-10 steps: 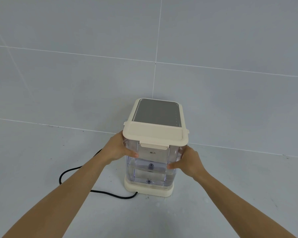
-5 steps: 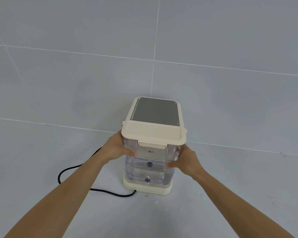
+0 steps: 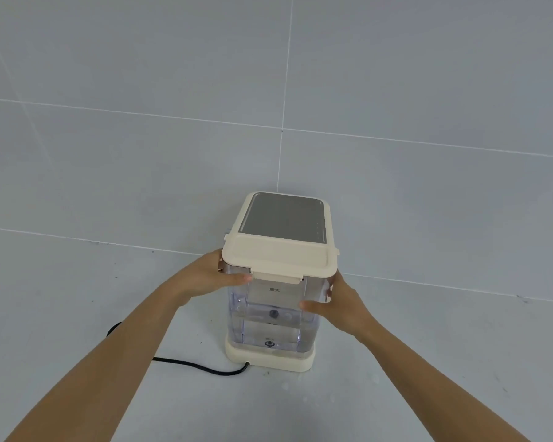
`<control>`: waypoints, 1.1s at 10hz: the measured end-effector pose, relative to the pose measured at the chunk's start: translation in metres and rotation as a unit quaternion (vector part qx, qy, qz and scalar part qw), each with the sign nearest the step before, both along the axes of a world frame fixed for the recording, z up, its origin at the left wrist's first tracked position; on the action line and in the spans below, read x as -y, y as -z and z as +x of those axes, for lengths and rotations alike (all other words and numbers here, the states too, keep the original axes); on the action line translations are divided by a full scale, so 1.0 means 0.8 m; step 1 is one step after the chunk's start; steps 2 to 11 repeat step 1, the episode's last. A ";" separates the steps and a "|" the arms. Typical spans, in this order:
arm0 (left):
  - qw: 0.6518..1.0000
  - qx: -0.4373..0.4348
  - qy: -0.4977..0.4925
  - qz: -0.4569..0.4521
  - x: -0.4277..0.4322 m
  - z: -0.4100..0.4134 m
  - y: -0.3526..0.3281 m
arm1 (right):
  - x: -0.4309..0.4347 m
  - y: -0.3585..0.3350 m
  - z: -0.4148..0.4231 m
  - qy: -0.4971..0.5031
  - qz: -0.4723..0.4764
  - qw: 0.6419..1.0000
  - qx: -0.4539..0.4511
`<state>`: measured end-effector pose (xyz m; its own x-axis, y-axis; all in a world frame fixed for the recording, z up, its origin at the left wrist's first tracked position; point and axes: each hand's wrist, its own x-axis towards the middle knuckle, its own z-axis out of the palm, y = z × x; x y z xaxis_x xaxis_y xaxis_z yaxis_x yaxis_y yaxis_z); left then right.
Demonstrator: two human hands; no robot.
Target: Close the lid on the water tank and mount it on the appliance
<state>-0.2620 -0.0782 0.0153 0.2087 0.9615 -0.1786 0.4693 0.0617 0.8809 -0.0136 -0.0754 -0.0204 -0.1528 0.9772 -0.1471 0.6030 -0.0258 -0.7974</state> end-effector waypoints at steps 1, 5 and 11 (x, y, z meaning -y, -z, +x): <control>1.000 0.013 -0.017 0.014 0.008 -0.002 -0.015 | 0.003 -0.008 0.002 -0.009 0.042 0.998 -0.050; 1.000 0.013 -0.017 0.014 0.008 -0.002 -0.015 | 0.003 -0.008 0.002 -0.009 0.042 0.998 -0.050; 1.000 0.013 -0.017 0.014 0.008 -0.002 -0.015 | 0.003 -0.008 0.002 -0.009 0.042 0.998 -0.050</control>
